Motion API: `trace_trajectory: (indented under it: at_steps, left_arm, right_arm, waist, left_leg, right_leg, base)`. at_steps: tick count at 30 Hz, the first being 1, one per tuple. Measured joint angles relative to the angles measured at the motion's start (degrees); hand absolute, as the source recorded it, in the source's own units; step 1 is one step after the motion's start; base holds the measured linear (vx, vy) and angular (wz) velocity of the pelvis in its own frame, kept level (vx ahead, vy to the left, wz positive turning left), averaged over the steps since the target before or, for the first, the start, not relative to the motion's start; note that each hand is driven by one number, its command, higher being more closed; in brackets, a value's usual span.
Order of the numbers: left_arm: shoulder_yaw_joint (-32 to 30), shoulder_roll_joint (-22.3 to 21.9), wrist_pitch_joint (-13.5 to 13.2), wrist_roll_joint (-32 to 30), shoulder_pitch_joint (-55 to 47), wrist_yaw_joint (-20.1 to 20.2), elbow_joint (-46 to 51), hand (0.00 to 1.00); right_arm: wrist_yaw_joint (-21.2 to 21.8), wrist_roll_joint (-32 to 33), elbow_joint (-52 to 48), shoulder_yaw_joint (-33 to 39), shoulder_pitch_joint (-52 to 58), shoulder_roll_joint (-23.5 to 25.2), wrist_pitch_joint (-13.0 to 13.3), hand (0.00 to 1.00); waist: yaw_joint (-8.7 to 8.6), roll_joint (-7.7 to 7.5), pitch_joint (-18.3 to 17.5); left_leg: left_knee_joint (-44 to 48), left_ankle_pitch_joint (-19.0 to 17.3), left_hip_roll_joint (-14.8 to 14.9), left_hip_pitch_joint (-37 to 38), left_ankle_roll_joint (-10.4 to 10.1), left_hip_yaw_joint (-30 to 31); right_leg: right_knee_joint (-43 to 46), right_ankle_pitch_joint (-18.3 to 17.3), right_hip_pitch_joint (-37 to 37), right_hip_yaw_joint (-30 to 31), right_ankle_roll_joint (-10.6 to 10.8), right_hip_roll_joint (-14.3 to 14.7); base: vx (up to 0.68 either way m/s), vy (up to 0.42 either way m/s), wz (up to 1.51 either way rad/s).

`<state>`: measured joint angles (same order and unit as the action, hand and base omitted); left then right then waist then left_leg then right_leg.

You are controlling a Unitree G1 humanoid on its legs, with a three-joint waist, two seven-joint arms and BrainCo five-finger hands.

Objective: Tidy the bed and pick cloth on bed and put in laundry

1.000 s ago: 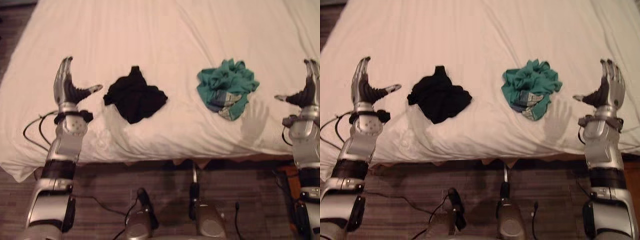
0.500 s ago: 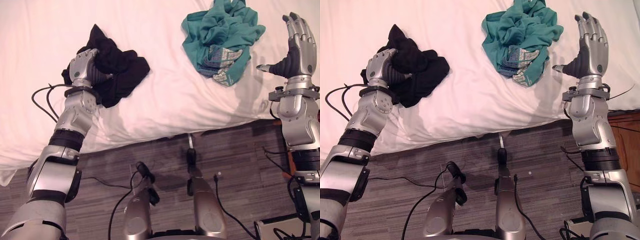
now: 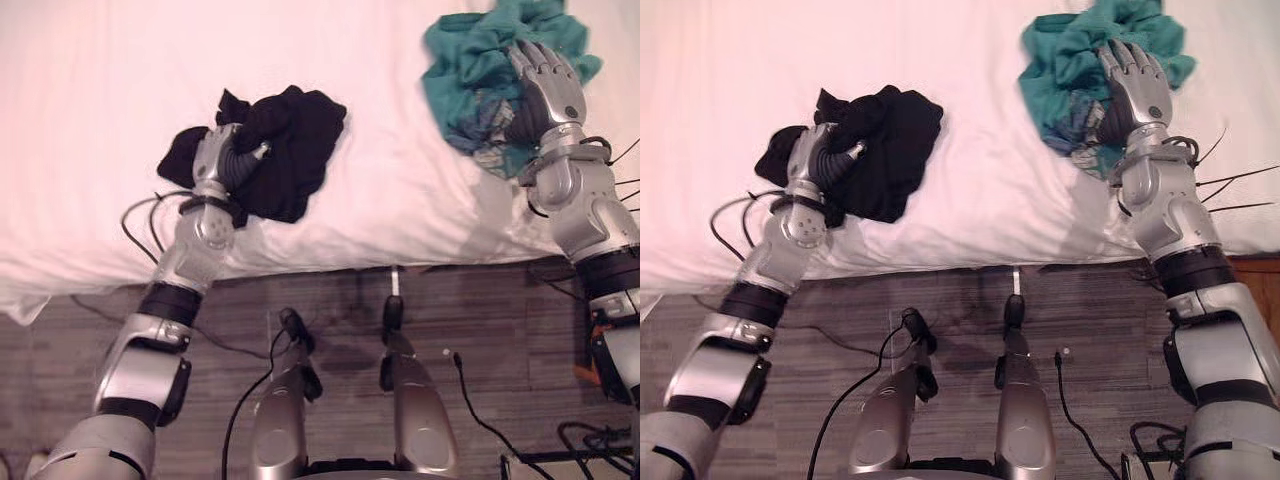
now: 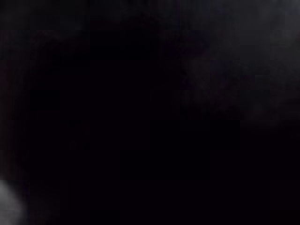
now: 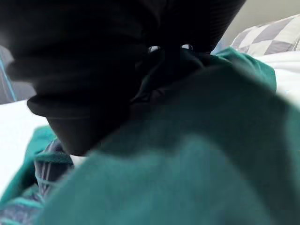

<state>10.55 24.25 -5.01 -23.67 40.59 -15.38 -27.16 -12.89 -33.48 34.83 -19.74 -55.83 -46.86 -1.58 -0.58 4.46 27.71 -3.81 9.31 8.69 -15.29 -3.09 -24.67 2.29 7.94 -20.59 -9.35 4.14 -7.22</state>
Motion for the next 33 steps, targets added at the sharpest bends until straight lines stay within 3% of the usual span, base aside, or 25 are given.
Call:
trace_trajectory:
  at_steps: [2, 4, 7, 11, 14, 17, 18, 22, 26, 33]
  left_arm:
    - [0.0, -2.2, -1.9, 4.7, -2.2, -0.4, 2.1, 1.0]
    - [0.0, -3.4, -2.9, 9.0, -4.1, -1.0, 3.3, 1.0]
    - [0.4, -5.5, -2.7, 12.0, -10.9, -0.9, 8.9, 1.0]
    - [0.3, -7.8, -2.7, 14.0, -23.2, 0.6, 13.6, 1.0]
    - [-1.0, -9.0, -1.5, 15.8, -32.9, 2.8, 13.8, 1.0]
    - [-5.0, -9.7, -0.2, 17.8, -40.3, 4.0, 14.2, 1.0]
    - [-6.8, -9.9, 0.2, 18.5, -42.9, 4.3, 14.2, 1.0]
    - [-9.7, -13.5, 1.2, 19.7, -47.3, 4.3, 14.2, 1.0]
    - [-10.1, -19.8, 2.4, 21.8, -51.4, 5.4, 14.8, 1.0]
    - [-10.1, -23.0, 3.6, 26.0, -56.9, 6.5, 15.4, 1.0]
  right_arm:
    - [0.2, 2.1, 7.7, -1.8, -3.9, -3.0, 1.5, 1.0]
    - [0.6, 4.5, 13.4, -2.7, -7.7, -4.0, 3.0, 1.0]
    - [0.9, 5.7, 18.9, -1.0, -10.6, -5.0, 3.6, 1.0]
    - [1.4, 8.5, 19.2, 8.3, -6.4, -4.7, 3.6, 1.0]
    - [0.5, 12.4, 8.8, 19.5, 7.5, 1.0, 2.5, 1.0]
    - [-1.1, 16.7, -5.9, 27.6, 24.8, 13.3, 2.3, 1.0]
    - [-1.6, 18.1, -9.9, 29.5, 32.7, 20.7, 2.6, 1.0]
    - [-1.5, 21.2, -17.2, 31.1, 54.3, 38.3, 3.1, 1.0]
    - [1.0, 23.9, -18.5, 30.0, 69.5, 46.2, 1.9, 1.0]
    - [5.9, 26.2, -17.2, 23.1, 76.1, 46.6, 1.1, 1.0]
  waist:
    - [1.6, 1.82, 0.4]
    - [1.86, 3.81, 0.5]
    - [2.9, 6.05, 0.4]
    - [3.73, 6.54, 0.5]
    - [2.85, 5.38, 0.4]
    - [0.96, 1.88, -1.1]
    - [0.65, -0.31, -3.7]
    - [-1.55, -4.98, -11.0]
    - [-2.47, -5.07, -14.4]
    - [-3.17, -3.1, -17.2]
  left_leg:
    - [1.1, -0.1, -0.2, -1.6, 0.0, 1.5]
    - [2.3, -0.3, -0.4, -3.0, 0.4, 3.1]
    - [3.2, -0.8, -0.8, -2.9, 1.0, 3.8]
    - [3.4, -0.9, -0.8, -1.8, 1.1, 4.1]
    - [1.3, -0.9, -1.1, 2.9, 1.0, 3.7]
    - [-0.7, -0.8, -1.2, 8.3, 0.7, 2.3]
    - [-1.5, -1.4, -1.0, 10.3, 0.0, 1.0]
    - [-1.5, -3.5, -0.7, 14.8, -1.1, -0.8]
    - [-1.5, -5.0, -0.9, 18.2, -1.5, -2.3]
    - [-1.5, -4.9, -0.6, 19.3, -1.5, -0.9]
  right_leg:
    - [1.4, -0.6, -1.1, -0.6, 0.7, -0.6]
    - [2.5, -0.9, -1.7, -1.3, 1.2, -1.2]
    - [3.7, -1.6, -1.5, -1.4, 1.7, -1.8]
    - [3.5, -1.9, 0.3, -1.8, 1.7, -1.9]
    - [3.3, -2.6, 4.2, -1.8, 1.8, -1.9]
    - [3.2, -3.7, 8.0, -0.9, 1.9, -1.4]
    - [3.1, -4.3, 9.0, 0.2, 1.9, -1.0]
    - [1.2, -5.2, 13.1, 1.8, 2.1, -0.4]
    - [-0.6, -5.0, 16.1, 3.2, 2.3, -0.3]
    - [-1.4, -5.1, 18.4, 1.6, 2.3, -0.1]
  base:
    - [0.04, -0.003, 0.28]
    - [0.0, 0.007, 0.25]
    - [-0.01, 0.019, 0.12]
    - [0.02, 0.003, 0.12]
    - [0.06, -0.005, 0.0]
    - [0.11, -0.026, -0.24]
    - [0.14, -0.039, -0.39]
    - [0.14, -0.032, -0.28]
    - [0.09, -0.014, -0.26]
    - [0.02, -0.027, 0.08]
